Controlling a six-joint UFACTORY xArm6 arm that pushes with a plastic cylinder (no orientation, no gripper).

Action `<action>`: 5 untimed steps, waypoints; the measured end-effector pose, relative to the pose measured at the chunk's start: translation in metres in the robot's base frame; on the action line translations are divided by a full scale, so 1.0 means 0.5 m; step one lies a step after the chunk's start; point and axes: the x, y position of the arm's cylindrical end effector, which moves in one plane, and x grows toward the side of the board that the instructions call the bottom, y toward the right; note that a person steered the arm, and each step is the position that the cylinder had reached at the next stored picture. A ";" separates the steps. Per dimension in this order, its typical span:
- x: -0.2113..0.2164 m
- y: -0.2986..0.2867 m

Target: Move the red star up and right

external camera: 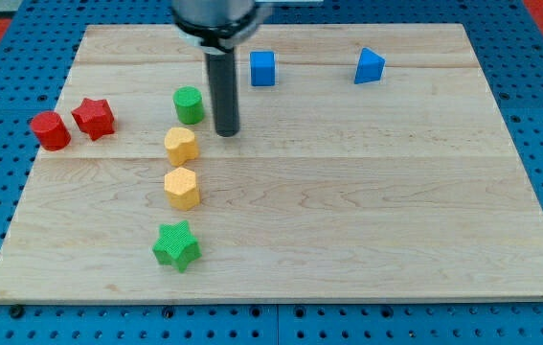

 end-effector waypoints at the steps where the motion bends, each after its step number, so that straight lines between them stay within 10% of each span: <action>1: -0.001 -0.048; 5: 0.050 -0.266</action>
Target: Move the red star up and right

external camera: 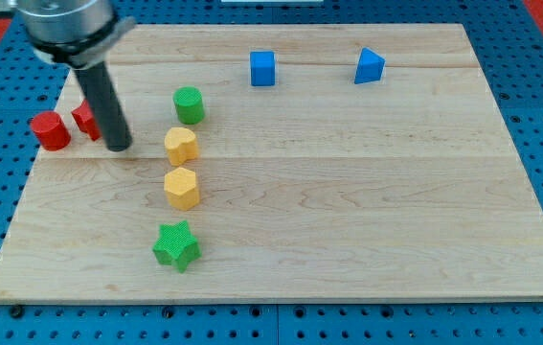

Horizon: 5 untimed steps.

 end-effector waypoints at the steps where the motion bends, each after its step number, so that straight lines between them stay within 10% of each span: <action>1: -0.018 -0.042; 4: -0.154 -0.042; 5: -0.083 -0.060</action>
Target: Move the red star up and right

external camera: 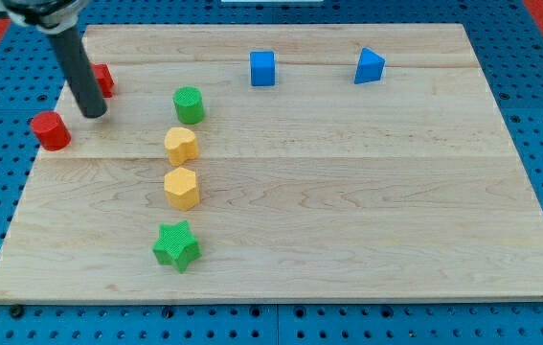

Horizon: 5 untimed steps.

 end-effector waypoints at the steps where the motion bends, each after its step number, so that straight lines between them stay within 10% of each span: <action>1: -0.078 -0.057; 5: -0.067 0.165</action>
